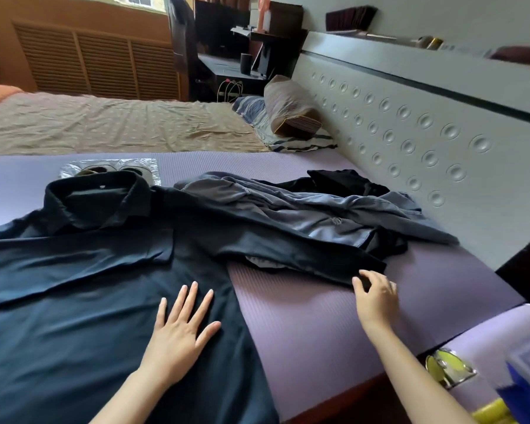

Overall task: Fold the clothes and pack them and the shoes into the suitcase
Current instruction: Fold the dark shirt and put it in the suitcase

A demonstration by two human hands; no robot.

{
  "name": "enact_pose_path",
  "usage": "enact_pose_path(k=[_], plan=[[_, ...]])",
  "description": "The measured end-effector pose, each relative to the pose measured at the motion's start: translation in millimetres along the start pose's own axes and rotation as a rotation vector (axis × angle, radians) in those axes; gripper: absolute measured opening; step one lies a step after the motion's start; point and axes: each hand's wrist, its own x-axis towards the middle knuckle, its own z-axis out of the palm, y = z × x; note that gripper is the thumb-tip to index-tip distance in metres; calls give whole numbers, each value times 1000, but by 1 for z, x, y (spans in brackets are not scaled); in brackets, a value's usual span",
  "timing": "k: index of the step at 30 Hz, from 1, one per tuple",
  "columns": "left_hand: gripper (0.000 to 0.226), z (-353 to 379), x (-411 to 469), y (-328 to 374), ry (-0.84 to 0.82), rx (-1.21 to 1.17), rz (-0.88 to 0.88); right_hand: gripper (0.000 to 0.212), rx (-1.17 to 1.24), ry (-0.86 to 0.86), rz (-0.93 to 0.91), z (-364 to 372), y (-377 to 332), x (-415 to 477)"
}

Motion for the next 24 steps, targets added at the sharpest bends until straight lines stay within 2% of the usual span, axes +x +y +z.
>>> enact_pose_path(k=[3, 5, 8, 9, 12, 14, 16, 18, 21, 24], plan=[[63, 5, 1, 1, 6, -11, 12, 61, -165, -62, 290, -6, 11, 16], [70, 7, 2, 0, 15, -23, -8, 64, -179, -101, 345, -4, 18, 21], [96, 10, 6, -1, 116, 6, -6, 47, -46, -5, 355, 4, 23, 24], [99, 5, 5, 1, 60, 20, -31, 40, 3, 27, 376, 4, 22, 24], [77, -12, 10, 10, -38, -50, -84, 20, 152, 106, 421, 3, 20, 26], [62, -24, 13, 20, 18, -252, -131, 13, 378, 159, 402, -6, 8, 21], [45, -35, 15, 33, 195, -636, -170, 13, 649, 143, 306, -19, -14, 8], [26, -51, 15, 52, 267, -998, -161, 20, 737, 98, 164, -28, -41, -12], [20, -73, 13, 85, 71, -1453, -233, 31, 816, -102, 18, -23, -72, -51], [40, -84, 13, 104, -130, -1728, -355, 42, 735, -287, -76, -6, -93, -93]])
